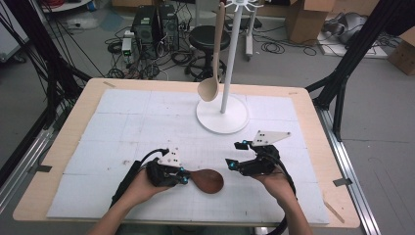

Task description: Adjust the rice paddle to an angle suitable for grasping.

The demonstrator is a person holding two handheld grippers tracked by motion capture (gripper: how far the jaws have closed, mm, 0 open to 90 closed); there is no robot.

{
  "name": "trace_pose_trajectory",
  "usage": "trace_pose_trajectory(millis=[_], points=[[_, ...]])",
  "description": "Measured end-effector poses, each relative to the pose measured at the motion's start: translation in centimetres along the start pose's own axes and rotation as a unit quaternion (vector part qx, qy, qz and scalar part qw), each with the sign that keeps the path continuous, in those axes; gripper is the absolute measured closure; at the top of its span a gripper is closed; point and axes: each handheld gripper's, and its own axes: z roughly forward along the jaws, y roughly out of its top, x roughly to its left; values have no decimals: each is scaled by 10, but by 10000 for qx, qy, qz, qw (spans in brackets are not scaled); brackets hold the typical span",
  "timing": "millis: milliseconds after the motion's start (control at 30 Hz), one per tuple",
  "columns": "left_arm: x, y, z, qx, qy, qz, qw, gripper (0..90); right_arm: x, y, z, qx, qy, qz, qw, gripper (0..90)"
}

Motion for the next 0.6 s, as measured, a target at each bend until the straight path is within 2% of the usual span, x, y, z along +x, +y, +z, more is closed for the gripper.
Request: trace_pose_trajectory(millis=[133,400,600], points=[[5,-3,-8,-137,46,-110,9998,828,3,1,5,68,50,-53,10000,292],[14,-10,-20,-160,203,-219,9994,818,8,2,10,101,130,-104,9998,292],[21,-16,-31,-277,330,-322,9986,805,9,1,14,170,154,-116,9997,292]])
